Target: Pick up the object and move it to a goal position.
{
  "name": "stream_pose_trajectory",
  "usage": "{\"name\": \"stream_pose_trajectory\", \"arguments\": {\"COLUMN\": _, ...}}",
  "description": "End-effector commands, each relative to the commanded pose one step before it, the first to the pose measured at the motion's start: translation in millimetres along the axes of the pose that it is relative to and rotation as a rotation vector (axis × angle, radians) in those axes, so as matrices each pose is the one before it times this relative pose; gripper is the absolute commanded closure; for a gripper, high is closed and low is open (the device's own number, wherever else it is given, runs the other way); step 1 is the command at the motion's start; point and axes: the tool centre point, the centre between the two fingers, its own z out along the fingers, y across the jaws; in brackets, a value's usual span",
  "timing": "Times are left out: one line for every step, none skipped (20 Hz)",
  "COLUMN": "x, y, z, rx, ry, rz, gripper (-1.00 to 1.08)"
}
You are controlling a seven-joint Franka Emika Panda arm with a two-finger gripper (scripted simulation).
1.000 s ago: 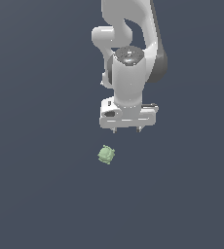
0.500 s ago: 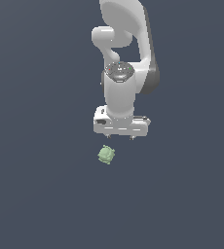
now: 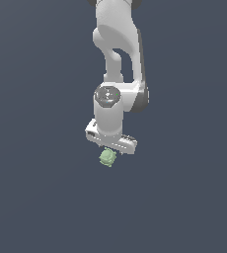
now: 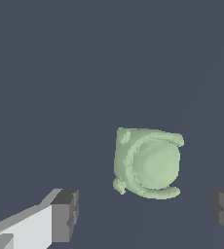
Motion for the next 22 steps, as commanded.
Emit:
{"name": "stream_pose_trajectory", "arguments": {"x": 4.80, "y": 6.47, "z": 8.78, "rx": -0.00821, "ry": 0.00084, "rz": 0.04057, "gripper": -0.92}}
{"name": "stream_pose_trajectory", "arguments": {"x": 1.36, "y": 1.93, "z": 2.67, "rx": -0.00254, "ry": 0.00005, "rz": 0.01154, "gripper": -0.92}}
{"name": "stream_pose_trajectory", "arguments": {"x": 1.15, "y": 1.62, "z": 2.26, "rx": -0.00217, "ry": 0.00007, "rz": 0.00974, "gripper": -0.92}}
{"name": "stream_pose_trajectory", "arguments": {"x": 0.94, "y": 1.31, "z": 1.85, "rx": -0.00179, "ry": 0.00008, "rz": 0.00794, "gripper": -0.92}}
{"name": "stream_pose_trajectory", "arguments": {"x": 0.74, "y": 1.02, "z": 1.44, "rx": -0.00140, "ry": 0.00008, "rz": 0.00617, "gripper": -0.92}}
{"name": "stream_pose_trajectory", "arguments": {"x": 0.54, "y": 0.76, "z": 1.04, "rx": -0.00102, "ry": 0.00006, "rz": 0.00446, "gripper": -0.92}}
{"name": "stream_pose_trajectory", "arguments": {"x": 0.31, "y": 0.41, "z": 0.62, "rx": -0.00060, "ry": 0.00004, "rz": 0.00261, "gripper": -0.92}}
{"name": "stream_pose_trajectory", "arguments": {"x": 0.12, "y": 0.19, "z": 0.21, "rx": -0.00022, "ry": 0.00001, "rz": 0.00095, "gripper": -0.92}}
{"name": "stream_pose_trajectory", "arguments": {"x": -0.80, "y": -0.45, "z": -0.75, "rx": 0.00072, "ry": -0.00093, "rz": -0.00513, "gripper": -0.92}}
{"name": "stream_pose_trajectory", "arguments": {"x": -0.01, "y": -0.02, "z": 0.41, "rx": 0.00000, "ry": 0.00000, "rz": 0.00000, "gripper": -0.92}}
{"name": "stream_pose_trajectory", "arguments": {"x": -0.04, "y": -0.05, "z": 1.23, "rx": 0.00000, "ry": 0.00000, "rz": 0.00000, "gripper": -0.92}}
{"name": "stream_pose_trajectory", "arguments": {"x": -0.06, "y": -0.08, "z": 2.04, "rx": 0.00000, "ry": 0.00000, "rz": 0.00000, "gripper": -0.92}}
{"name": "stream_pose_trajectory", "arguments": {"x": 0.07, "y": 0.28, "z": 2.80, "rx": -0.00009, "ry": 0.00011, "rz": 0.00068, "gripper": -0.92}}
{"name": "stream_pose_trajectory", "arguments": {"x": -0.13, "y": -0.14, "z": 3.65, "rx": 0.00000, "ry": 0.00000, "rz": 0.00000, "gripper": -0.92}}
{"name": "stream_pose_trajectory", "arguments": {"x": 0.05, "y": 0.39, "z": 4.38, "rx": -0.00013, "ry": 0.00016, "rz": 0.00095, "gripper": -0.92}}
{"name": "stream_pose_trajectory", "arguments": {"x": -0.23, "y": -0.19, "z": 5.21, "rx": 0.00000, "ry": 0.00000, "rz": 0.00000, "gripper": -0.92}}
{"name": "stream_pose_trajectory", "arguments": {"x": 0.01, "y": 0.48, "z": 5.88, "rx": -0.00017, "ry": 0.00020, "rz": 0.00117, "gripper": -0.92}}
{"name": "stream_pose_trajectory", "arguments": {"x": -0.12, "y": 0.18, "z": 6.09, "rx": -0.00010, "ry": 0.00011, "rz": 0.00067, "gripper": -0.92}}
{"name": "stream_pose_trajectory", "arguments": {"x": -0.06, "y": 0.20, "z": 5.26, "rx": -0.00010, "ry": 0.00011, "rz": 0.00067, "gripper": -0.92}}
{"name": "stream_pose_trajectory", "arguments": {"x": -0.14, "y": -0.18, "z": 4.45, "rx": 0.00000, "ry": 0.00000, "rz": 0.00000, "gripper": -0.92}}
{"name": "stream_pose_trajectory", "arguments": {"x": 0.13, "y": 0.22, "z": 3.55, "rx": -0.00009, "ry": 0.00012, "rz": 0.00067, "gripper": -0.92}}
{"name": "stream_pose_trajectory", "arguments": {"x": 0.08, "y": -0.18, "z": 2.75, "rx": 0.00000, "ry": 0.00000, "rz": 0.00000, "gripper": -0.92}}
